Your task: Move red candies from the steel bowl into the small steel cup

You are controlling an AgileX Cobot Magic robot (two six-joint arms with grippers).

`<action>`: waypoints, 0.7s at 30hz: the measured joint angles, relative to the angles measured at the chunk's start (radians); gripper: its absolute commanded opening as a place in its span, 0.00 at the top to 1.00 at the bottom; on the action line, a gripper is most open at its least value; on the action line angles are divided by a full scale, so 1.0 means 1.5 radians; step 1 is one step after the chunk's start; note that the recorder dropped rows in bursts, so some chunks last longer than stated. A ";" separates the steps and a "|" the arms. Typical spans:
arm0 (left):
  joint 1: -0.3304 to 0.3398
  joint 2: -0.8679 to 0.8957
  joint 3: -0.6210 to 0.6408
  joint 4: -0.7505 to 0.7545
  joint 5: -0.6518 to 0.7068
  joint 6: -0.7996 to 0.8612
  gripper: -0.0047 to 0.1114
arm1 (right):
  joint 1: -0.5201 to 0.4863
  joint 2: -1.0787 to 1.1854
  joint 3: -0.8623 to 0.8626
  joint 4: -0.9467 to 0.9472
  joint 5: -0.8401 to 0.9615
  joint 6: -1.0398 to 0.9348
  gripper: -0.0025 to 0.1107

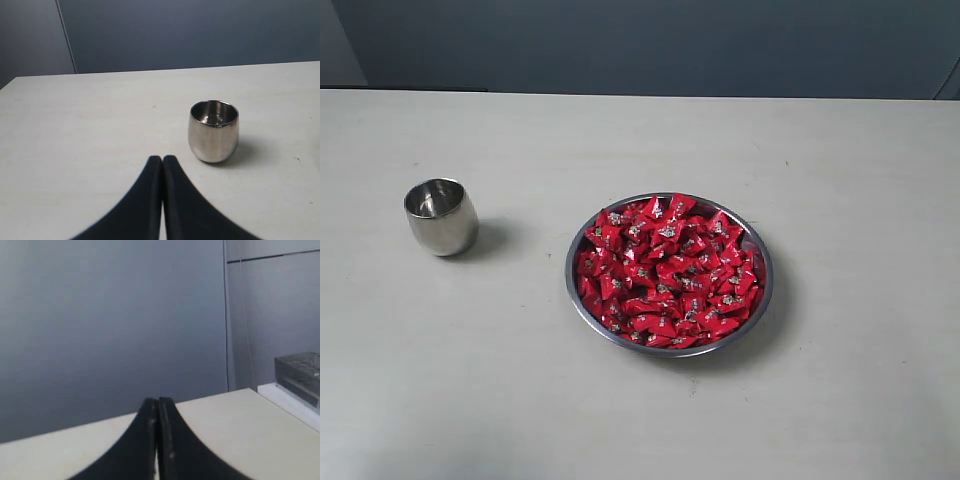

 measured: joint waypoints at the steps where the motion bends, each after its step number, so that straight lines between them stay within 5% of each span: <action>1: 0.000 0.000 0.000 0.000 0.000 0.000 0.96 | 0.000 0.000 0.000 0.009 -0.011 0.000 0.98; 21: 0.000 0.000 0.000 0.000 0.000 0.000 0.96 | 0.000 0.000 0.000 0.037 -0.129 -0.018 0.98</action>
